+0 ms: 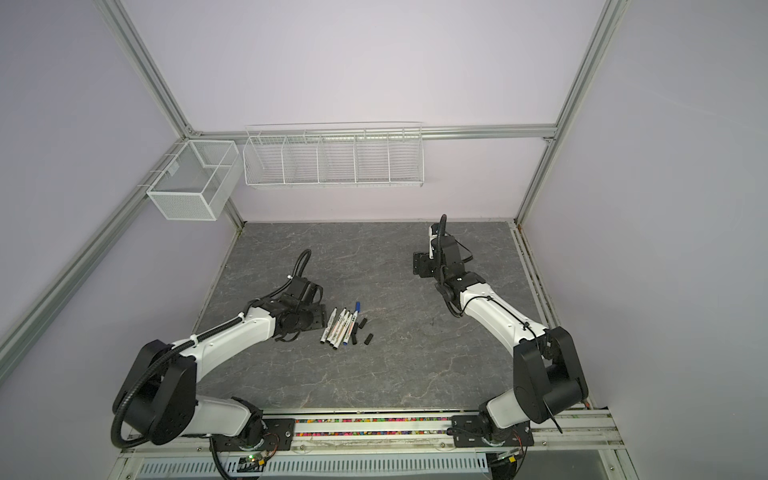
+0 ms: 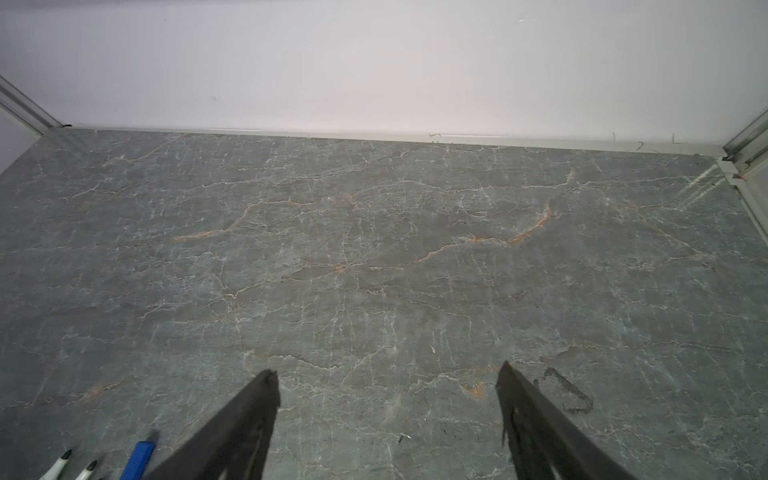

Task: Insert the pens into the pen caps
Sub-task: 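Move the left gripper to the white markers while the right gripper rises toward center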

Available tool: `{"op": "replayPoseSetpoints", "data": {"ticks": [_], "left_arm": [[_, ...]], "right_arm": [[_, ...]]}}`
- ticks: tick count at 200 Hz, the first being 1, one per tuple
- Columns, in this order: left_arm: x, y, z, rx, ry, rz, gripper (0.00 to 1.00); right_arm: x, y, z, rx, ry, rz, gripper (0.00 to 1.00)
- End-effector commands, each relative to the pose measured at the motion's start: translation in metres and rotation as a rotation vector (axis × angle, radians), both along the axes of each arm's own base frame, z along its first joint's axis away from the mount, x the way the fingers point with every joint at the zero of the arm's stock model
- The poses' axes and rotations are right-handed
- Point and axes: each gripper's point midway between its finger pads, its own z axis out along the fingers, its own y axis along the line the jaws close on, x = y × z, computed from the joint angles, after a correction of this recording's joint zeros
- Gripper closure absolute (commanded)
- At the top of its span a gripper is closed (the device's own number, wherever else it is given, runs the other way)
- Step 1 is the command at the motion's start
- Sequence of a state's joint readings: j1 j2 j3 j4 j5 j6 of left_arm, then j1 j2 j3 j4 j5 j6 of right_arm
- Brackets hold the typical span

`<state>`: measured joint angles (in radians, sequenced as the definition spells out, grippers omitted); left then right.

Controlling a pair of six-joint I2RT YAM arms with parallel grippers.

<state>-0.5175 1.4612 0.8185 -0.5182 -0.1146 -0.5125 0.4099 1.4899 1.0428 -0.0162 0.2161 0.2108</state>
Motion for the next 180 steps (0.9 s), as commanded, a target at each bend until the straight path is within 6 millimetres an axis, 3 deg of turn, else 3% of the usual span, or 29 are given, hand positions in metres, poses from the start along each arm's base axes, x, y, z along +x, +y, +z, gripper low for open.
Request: {"op": "replayPoseSetpoints", "data": {"ticks": [1, 82, 121, 128, 164, 180], "left_arm": [[-0.009, -0.004, -0.011, 0.018, 0.098, -0.028, 0.27], [-0.002, -0.006, -0.027, 0.035, 0.121, -0.007, 0.35], [-0.011, 0.001, -0.04, 0.072, 0.173, 0.012, 0.57], [-0.012, 0.003, -0.041, 0.077, 0.178, 0.017, 0.64], [-0.011, 0.009, -0.036, 0.102, 0.161, 0.04, 0.91], [-0.006, 0.007, -0.027, 0.089, 0.132, 0.043, 0.98]], "right_arm": [[0.0, 0.007, 0.002, 0.022, 0.01, 0.017, 0.15], [-0.005, 0.01, -0.001, 0.009, 0.025, 0.04, 0.15], [-0.006, 0.01, -0.001, 0.007, 0.026, 0.04, 0.15], [-0.006, 0.011, -0.001, 0.009, 0.025, 0.043, 0.15], [-0.005, 0.01, 0.002, 0.031, 0.017, 0.019, 0.15], [-0.005, 0.013, 0.005, 0.062, 0.02, 0.019, 0.14]]}}
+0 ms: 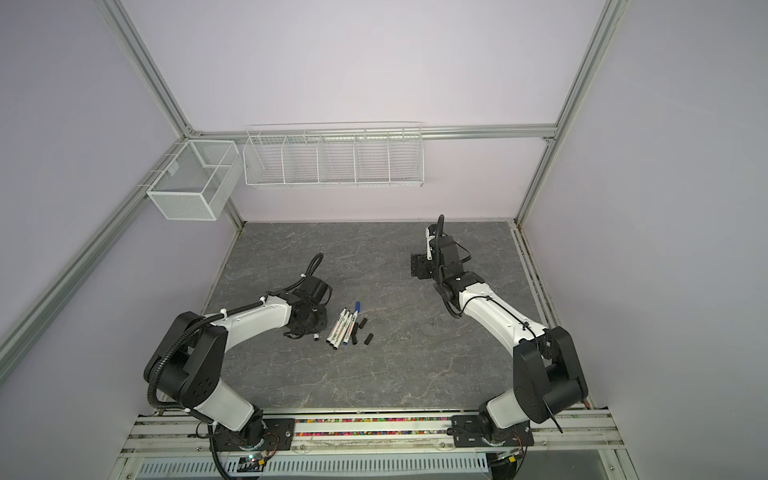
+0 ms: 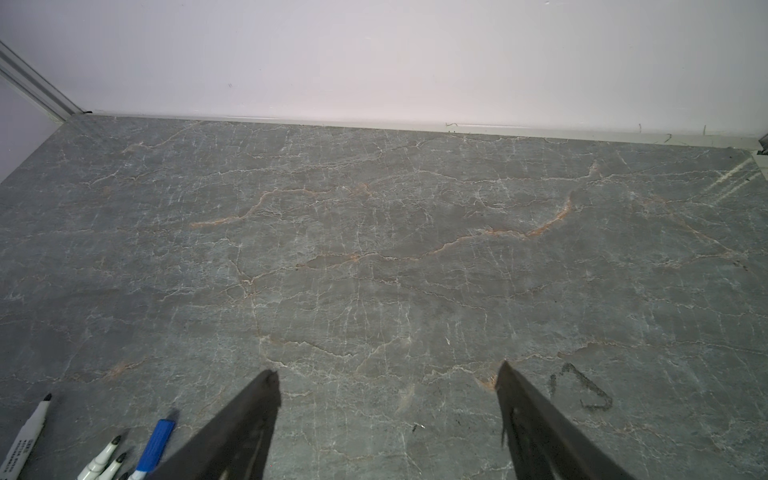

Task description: Insert the pens into the pen caps

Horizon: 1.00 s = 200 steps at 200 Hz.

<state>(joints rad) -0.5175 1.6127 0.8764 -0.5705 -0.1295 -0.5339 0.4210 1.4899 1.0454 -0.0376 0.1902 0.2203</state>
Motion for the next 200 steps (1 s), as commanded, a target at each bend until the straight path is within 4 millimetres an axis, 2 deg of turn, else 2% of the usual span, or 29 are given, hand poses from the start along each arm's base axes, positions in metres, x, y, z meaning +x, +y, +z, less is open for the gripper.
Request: {"op": "replayPoseSetpoints", "data": {"ticks": [1, 17, 31, 55, 76, 92, 125, 141, 158, 200], "left_arm": [[-0.003, 0.003, 0.006, 0.012, 0.008, 0.017, 0.98], [0.006, -0.007, 0.028, -0.041, -0.057, -0.011, 1.0], [0.016, -0.02, 0.059, -0.131, -0.168, -0.056, 1.0], [0.024, -0.054, 0.127, -0.384, -0.436, -0.19, 1.0], [0.017, -0.069, 0.171, -0.546, -0.64, -0.266, 1.0], [0.014, -0.066, 0.181, -0.576, -0.694, -0.249, 1.0], [0.008, -0.067, 0.18, -0.584, -0.696, -0.259, 1.0], [0.007, -0.064, 0.181, -0.565, -0.709, -0.252, 1.0], [0.007, -0.062, 0.182, -0.558, -0.723, -0.241, 1.0], [0.007, -0.068, 0.187, -0.564, -0.734, -0.25, 1.0]], "right_arm": [[0.0, 0.005, 0.008, 0.051, -0.002, -0.009, 0.14], [-0.002, 0.013, 0.007, 0.092, 0.027, 0.014, 0.14], [-0.008, 0.033, 0.007, 0.139, 0.057, 0.085, 0.13], [-0.033, 0.089, 0.015, 0.246, 0.106, 0.335, 0.15], [-0.062, 0.14, 0.026, 0.299, 0.138, 0.571, 0.16], [-0.077, 0.167, 0.028, 0.259, 0.156, 0.671, 0.16], [-0.093, 0.204, 0.037, 0.268, 0.152, 0.784, 0.17], [-0.097, 0.218, 0.036, 0.277, 0.166, 0.822, 0.18], [-0.103, 0.231, 0.033, 0.279, 0.182, 0.87, 0.25], [-0.109, 0.257, 0.029, 0.301, 0.22, 0.945, 0.36]]}}
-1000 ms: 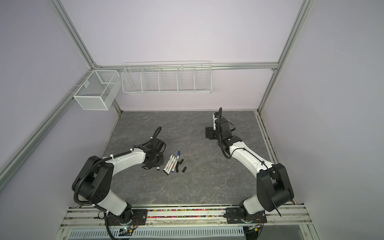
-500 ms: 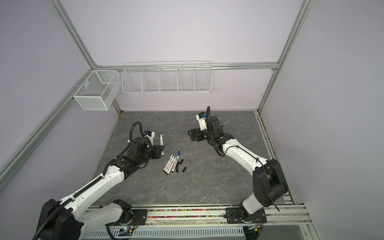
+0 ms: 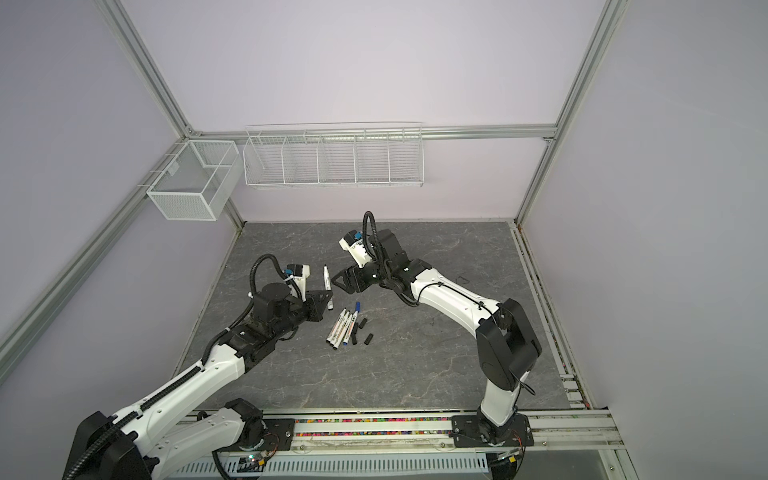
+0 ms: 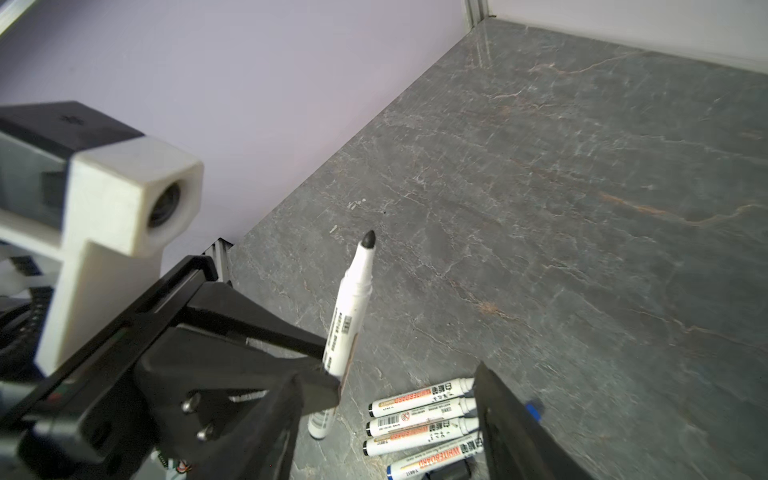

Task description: Insert the pens into the pen caps

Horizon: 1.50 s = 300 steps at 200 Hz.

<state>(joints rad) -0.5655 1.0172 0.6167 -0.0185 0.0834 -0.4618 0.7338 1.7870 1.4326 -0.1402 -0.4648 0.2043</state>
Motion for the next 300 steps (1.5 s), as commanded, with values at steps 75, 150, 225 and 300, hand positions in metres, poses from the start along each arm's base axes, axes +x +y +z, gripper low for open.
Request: {"op": "replayPoseSetpoints", "data": {"ticks": [75, 150, 225, 300], "left_arm": [[0.001, -0.017, 0.01, -0.006, -0.038, -0.027, 1.0], [0.007, -0.016, 0.013, -0.029, -0.045, 0.007, 0.55], [0.01, -0.019, 0.014, -0.005, -0.06, -0.01, 0.57], [0.023, -0.039, 0.029, -0.009, -0.093, -0.069, 0.6]], "right_arm": [[-0.017, 0.029, -0.001, 0.031, 0.044, 0.118, 0.73], [-0.018, 0.023, 0.011, 0.049, 0.043, 0.115, 0.93], [-0.002, 0.001, 0.047, 0.231, 0.162, 0.121, 0.93], [0.0, -0.01, 0.044, 0.229, 0.209, 0.126, 0.93]]}}
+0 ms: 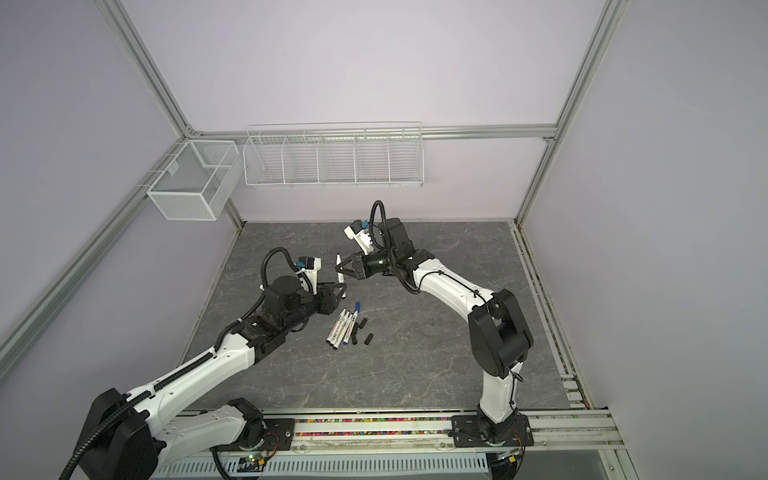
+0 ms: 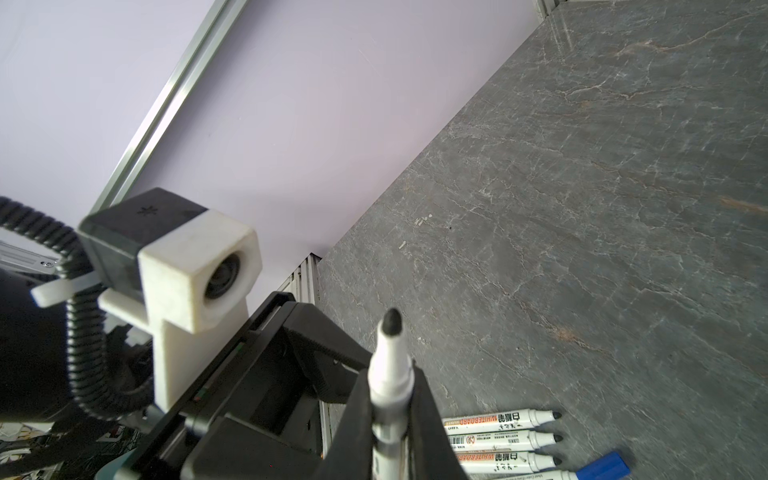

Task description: Insert the pens into the pen caps

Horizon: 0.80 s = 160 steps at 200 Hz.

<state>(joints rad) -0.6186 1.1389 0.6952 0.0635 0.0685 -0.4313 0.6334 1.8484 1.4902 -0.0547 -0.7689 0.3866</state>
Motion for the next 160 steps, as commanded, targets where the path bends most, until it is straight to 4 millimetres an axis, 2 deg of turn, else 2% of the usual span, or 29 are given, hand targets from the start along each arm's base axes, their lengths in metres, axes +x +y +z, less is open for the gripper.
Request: {"op": "replayPoseSetpoints", "data": {"ticks": [1, 54, 93, 122, 138, 148, 160], "left_arm": [[0.008, -0.009, 0.016, -0.015, -0.04, -0.019, 0.6], [0.015, -0.015, 0.015, -0.048, -0.036, -0.016, 0.67], [0.018, -0.021, 0.009, -0.053, -0.013, -0.027, 0.79], [0.017, -0.018, 0.008, -0.066, -0.012, -0.01, 0.95], [0.017, -0.015, 0.008, -0.073, -0.017, 0.004, 1.0], [0.018, -0.011, 0.008, -0.071, -0.014, 0.028, 1.0], [0.02, -0.001, 0.004, -0.061, 0.003, 0.087, 1.0]], "right_arm": [[-0.012, -0.006, 0.018, 0.04, 0.006, 0.035, 0.93], [-0.012, -0.007, 0.02, 0.056, 0.019, 0.04, 0.93], [-0.011, -0.008, 0.02, 0.062, 0.022, 0.037, 0.92], [-0.008, -0.012, 0.019, 0.057, 0.019, 0.014, 0.92], [-0.007, -0.016, 0.018, 0.05, 0.015, -0.002, 0.92], [-0.005, -0.02, 0.015, 0.034, 0.014, -0.018, 0.85], [-0.005, -0.028, 0.007, -0.024, 0.0, -0.049, 0.6]]}}
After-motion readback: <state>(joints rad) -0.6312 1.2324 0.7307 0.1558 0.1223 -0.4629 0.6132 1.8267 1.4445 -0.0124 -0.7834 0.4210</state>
